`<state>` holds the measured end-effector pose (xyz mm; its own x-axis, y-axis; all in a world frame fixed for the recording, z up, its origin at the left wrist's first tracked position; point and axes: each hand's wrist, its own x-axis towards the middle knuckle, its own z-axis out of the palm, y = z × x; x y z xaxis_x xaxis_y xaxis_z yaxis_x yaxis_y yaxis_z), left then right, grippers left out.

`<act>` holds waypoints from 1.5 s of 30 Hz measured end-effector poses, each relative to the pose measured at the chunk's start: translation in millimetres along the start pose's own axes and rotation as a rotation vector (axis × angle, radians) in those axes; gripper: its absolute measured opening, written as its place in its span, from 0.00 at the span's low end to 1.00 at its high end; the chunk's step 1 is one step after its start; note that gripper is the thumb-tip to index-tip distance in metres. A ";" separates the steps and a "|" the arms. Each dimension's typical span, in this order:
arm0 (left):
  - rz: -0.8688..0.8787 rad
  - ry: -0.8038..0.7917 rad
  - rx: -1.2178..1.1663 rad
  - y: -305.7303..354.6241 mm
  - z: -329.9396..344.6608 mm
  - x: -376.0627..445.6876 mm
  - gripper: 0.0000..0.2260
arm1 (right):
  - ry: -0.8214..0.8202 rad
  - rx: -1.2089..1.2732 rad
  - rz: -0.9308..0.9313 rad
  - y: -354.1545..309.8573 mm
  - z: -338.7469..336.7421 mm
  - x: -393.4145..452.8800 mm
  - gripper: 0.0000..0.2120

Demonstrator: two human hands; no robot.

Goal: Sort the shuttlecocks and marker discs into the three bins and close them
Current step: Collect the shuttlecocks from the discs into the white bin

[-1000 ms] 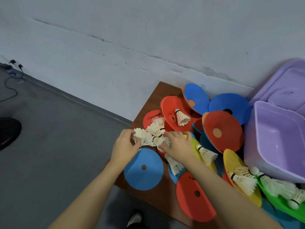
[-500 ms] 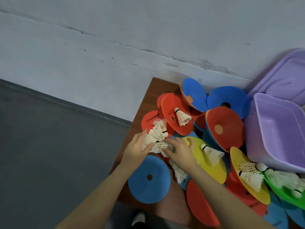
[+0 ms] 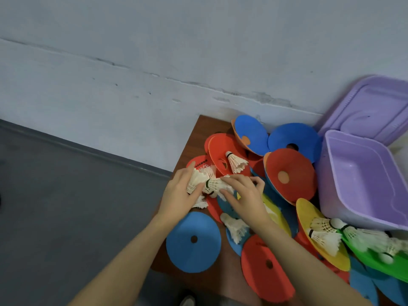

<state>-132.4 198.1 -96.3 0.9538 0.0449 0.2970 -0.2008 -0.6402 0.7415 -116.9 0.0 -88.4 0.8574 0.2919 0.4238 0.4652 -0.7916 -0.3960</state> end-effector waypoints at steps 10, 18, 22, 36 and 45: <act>0.374 0.080 0.193 148.4 65.4 38.2 0.25 | 0.227 -0.046 -0.105 83.8 -130.3 -12.1 0.14; 0.497 0.099 0.180 314.9 195.3 37.8 0.24 | 0.418 -0.149 -0.065 223.7 -266.5 -75.1 0.12; 0.546 -0.033 0.078 380.9 268.6 41.8 0.24 | 0.458 -0.229 0.075 288.3 -324.5 -113.6 0.14; 0.640 -0.352 0.206 485.0 434.8 91.9 0.24 | 0.334 -0.330 0.601 439.6 -398.5 -150.3 0.16; 0.557 -0.669 0.562 431.6 453.1 87.4 0.23 | -0.208 -0.378 0.829 462.6 -374.5 -159.8 0.25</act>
<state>-34.5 -421.9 -23.0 0.7215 -0.6923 -0.0105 -0.6819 -0.7131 0.1625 -121.1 -613.9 -34.4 0.9226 -0.3831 -0.0443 -0.3839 -0.9013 -0.2004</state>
